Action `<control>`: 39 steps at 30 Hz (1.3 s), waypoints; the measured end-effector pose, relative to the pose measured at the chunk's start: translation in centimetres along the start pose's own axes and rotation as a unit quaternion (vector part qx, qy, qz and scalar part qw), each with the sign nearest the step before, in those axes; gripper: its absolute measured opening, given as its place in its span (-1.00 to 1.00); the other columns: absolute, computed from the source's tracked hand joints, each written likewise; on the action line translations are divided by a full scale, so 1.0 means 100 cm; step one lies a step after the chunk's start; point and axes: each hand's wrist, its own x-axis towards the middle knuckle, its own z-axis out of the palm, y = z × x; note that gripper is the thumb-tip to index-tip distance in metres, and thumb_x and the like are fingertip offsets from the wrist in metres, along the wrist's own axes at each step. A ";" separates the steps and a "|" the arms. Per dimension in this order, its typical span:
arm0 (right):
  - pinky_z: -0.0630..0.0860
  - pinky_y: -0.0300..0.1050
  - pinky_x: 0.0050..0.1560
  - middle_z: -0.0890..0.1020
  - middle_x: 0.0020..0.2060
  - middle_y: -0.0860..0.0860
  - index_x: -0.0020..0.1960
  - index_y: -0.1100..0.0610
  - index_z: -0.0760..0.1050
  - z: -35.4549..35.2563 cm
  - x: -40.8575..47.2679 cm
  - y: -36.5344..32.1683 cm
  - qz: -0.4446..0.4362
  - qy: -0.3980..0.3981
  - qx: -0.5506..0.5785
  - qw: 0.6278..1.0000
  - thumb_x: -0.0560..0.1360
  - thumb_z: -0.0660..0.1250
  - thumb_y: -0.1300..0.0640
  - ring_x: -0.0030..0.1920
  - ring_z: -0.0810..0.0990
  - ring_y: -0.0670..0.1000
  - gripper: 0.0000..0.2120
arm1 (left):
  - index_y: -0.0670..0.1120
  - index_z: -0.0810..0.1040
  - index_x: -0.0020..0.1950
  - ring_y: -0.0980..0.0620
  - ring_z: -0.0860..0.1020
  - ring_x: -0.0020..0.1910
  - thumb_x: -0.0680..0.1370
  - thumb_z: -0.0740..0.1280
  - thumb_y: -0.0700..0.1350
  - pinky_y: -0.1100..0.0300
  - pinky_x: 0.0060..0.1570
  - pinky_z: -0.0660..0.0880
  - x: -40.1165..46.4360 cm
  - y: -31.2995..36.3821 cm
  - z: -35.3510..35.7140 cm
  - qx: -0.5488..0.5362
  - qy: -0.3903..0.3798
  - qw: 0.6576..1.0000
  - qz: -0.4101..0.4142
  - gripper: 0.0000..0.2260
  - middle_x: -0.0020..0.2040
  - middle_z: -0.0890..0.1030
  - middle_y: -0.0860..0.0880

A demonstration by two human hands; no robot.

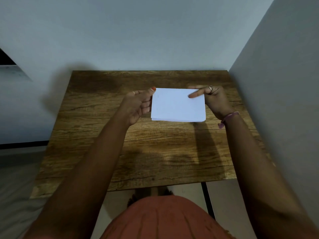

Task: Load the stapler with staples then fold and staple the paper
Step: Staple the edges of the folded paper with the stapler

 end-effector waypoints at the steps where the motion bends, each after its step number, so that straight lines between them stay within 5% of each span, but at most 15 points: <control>1: 0.59 -0.20 -0.04 0.64 0.07 0.03 -0.26 0.04 0.69 -0.001 0.000 0.000 -0.004 0.001 -0.004 1.000 0.46 0.27 0.48 0.08 0.62 -0.08 -0.60 | -0.30 0.50 0.22 -0.04 0.66 -0.01 0.48 0.44 -0.13 0.11 -0.14 0.64 -0.001 0.001 0.003 0.004 0.014 1.000 0.003 -0.61 0.04 0.67 -0.17; 8: 0.59 -0.22 -0.07 0.64 0.08 -0.02 -0.23 0.05 0.69 -0.008 -0.001 -0.003 -0.023 -0.004 -0.018 1.000 0.49 0.24 0.48 0.10 0.62 -0.08 -0.59 | -0.23 0.61 -0.04 0.09 0.67 -0.29 0.46 0.44 -0.27 0.32 -0.44 0.55 -0.001 0.004 0.009 0.034 0.041 0.998 0.027 -0.89 -0.20 0.71 -0.09; 15: 0.57 -0.11 0.12 0.60 0.19 0.09 -0.04 0.18 0.65 -0.021 -0.003 0.004 -0.030 -0.044 -0.032 0.998 0.49 0.24 0.48 0.26 0.54 0.04 -0.70 | -0.16 0.64 -0.08 0.13 0.65 -0.30 0.43 0.47 -0.24 0.35 -0.43 0.53 0.002 0.004 0.011 0.075 0.048 0.995 0.055 -0.90 -0.19 0.72 -0.07; 19: 0.47 -0.23 0.23 0.57 0.24 0.11 0.18 0.27 0.54 -0.033 -0.002 0.007 0.023 -0.103 -0.053 0.993 0.53 0.20 0.44 0.30 0.50 -0.06 -0.71 | -0.16 0.63 -0.06 0.10 0.67 -0.26 0.41 0.49 -0.22 0.29 -0.37 0.56 0.001 0.006 0.014 0.142 0.040 0.985 0.087 -0.86 -0.14 0.71 -0.10; 23: 0.48 -0.23 0.22 0.61 0.17 0.18 0.12 0.27 0.56 -0.032 0.006 -0.004 0.053 -0.066 -0.015 0.996 0.54 0.17 0.42 0.19 0.59 -0.01 -0.74 | -0.15 0.64 -0.08 0.05 0.69 -0.22 0.41 0.50 -0.22 0.26 -0.35 0.58 -0.004 0.012 0.019 0.214 0.005 0.969 0.125 -0.88 -0.19 0.72 -0.04; 29: 0.60 -0.08 0.05 0.70 -0.02 0.05 0.06 0.08 0.64 0.009 0.015 -0.018 0.069 -0.156 0.043 0.984 0.47 0.37 0.12 0.03 0.66 0.04 -0.82 | -0.14 0.64 -0.12 -0.03 0.70 -0.20 0.40 0.50 -0.23 0.13 -0.26 0.64 -0.014 0.022 0.042 0.274 -0.048 0.949 0.145 -0.89 -0.23 0.71 -0.08; 35: 0.60 -0.13 -0.12 0.72 -0.11 0.02 -0.01 0.09 0.67 0.012 0.018 -0.013 0.084 -0.136 0.137 0.978 0.36 0.46 0.09 -0.10 0.67 -0.03 -0.78 | 0.01 0.62 -0.16 0.12 0.68 -0.25 0.42 0.48 -0.23 0.18 -0.27 0.64 -0.025 0.031 0.055 0.332 -0.054 0.922 0.193 -0.86 -0.30 0.70 0.04; 39: 0.60 -0.15 -0.11 0.72 -0.14 0.00 -0.07 0.08 0.68 0.013 0.017 -0.011 0.075 -0.117 0.158 0.978 0.35 0.46 0.13 -0.12 0.67 -0.05 -0.84 | -0.03 0.65 -0.09 0.03 0.69 -0.19 0.42 0.47 -0.22 0.10 -0.22 0.65 -0.027 0.032 0.058 0.356 -0.051 0.909 0.213 -0.87 -0.22 0.71 -0.07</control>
